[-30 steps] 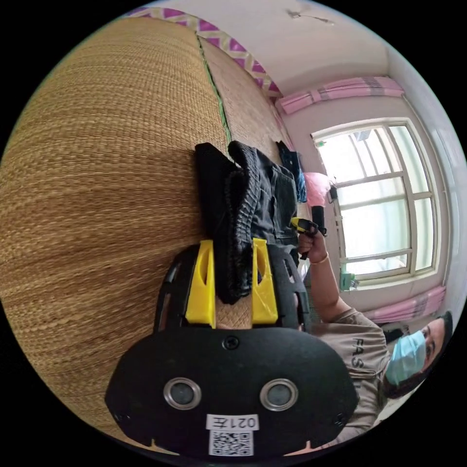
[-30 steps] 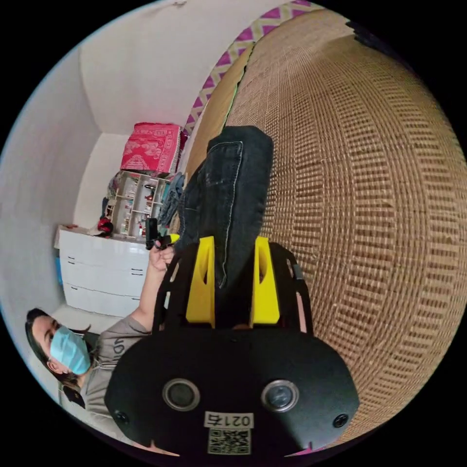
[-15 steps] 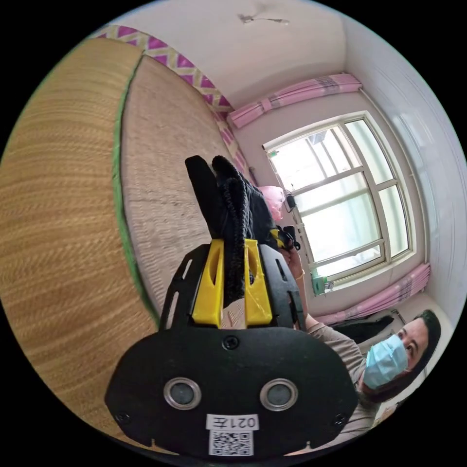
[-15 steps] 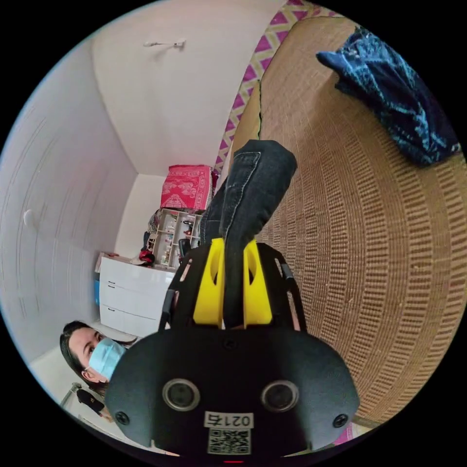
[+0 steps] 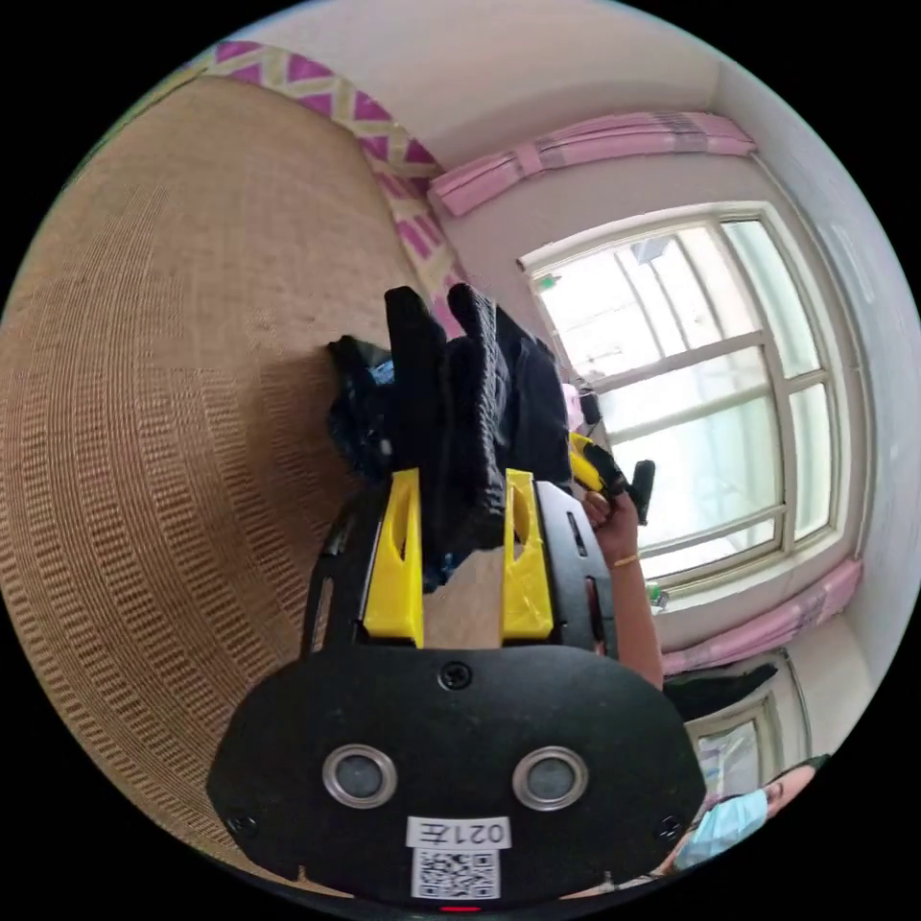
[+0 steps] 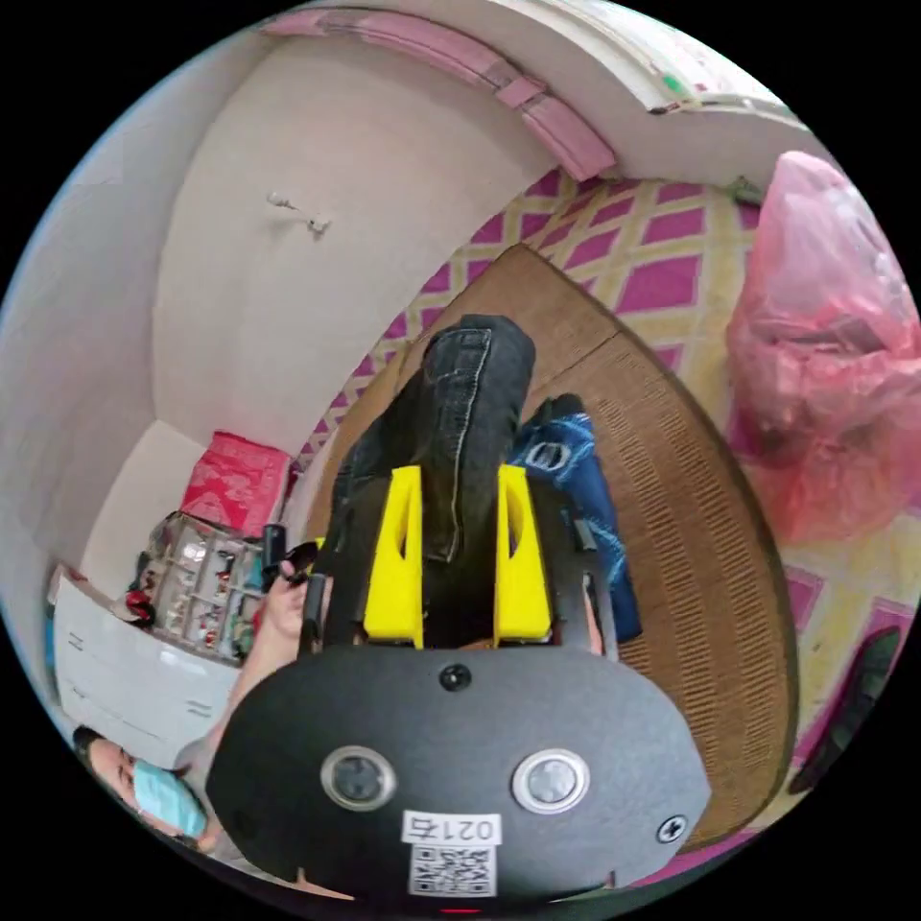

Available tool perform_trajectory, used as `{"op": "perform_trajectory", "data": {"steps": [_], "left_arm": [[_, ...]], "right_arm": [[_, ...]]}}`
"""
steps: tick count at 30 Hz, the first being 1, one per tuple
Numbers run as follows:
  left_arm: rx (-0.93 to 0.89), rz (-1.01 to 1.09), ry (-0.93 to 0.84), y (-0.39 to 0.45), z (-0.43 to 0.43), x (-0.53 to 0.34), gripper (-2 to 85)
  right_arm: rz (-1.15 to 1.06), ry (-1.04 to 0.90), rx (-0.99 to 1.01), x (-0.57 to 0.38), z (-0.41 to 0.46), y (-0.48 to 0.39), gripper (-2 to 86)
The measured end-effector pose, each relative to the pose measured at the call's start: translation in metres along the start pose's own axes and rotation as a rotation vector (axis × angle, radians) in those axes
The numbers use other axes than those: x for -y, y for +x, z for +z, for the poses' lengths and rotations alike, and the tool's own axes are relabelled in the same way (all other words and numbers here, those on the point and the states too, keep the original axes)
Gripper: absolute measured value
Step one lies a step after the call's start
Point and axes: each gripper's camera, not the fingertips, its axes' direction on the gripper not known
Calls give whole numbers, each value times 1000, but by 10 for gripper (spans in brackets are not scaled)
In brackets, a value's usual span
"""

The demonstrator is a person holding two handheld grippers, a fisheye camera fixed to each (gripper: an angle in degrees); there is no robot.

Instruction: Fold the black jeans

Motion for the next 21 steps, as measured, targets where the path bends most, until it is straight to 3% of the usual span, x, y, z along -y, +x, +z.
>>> {"op": "perform_trajectory", "data": {"steps": [2, 4, 7, 9, 10, 13, 15, 18, 21], "left_arm": [[-2, -16, 0, -28, -4, -18, 111], [9, 9, -26, -45, -17, -40, 96], [53, 68, -93, -48, -46, -85, 31], [120, 145, -118, -29, -75, -130, -1], [154, 167, -123, -22, -82, -143, -4], [446, 332, -86, 17, -118, -213, -8], [711, 456, 32, 43, -149, -275, -9], [756, 489, 137, 46, -190, -345, -9], [608, 433, 106, 26, -228, -398, -10]], "right_arm": [[10, 46, -287, -13, 3, 8, 161], [-36, 90, -408, -33, 3, 10, 150], [-159, -41, -317, -64, 20, -2, 107], [-322, -82, -301, -103, 31, -53, 16], [-375, -90, -301, -115, 33, -69, 10], [-664, -91, -391, -180, 50, -170, -6], [-921, -17, -523, -243, 68, -259, -9], [-1146, 105, -582, -318, 93, -355, -9], [-1234, 112, -408, -373, 117, -439, -10]]}}
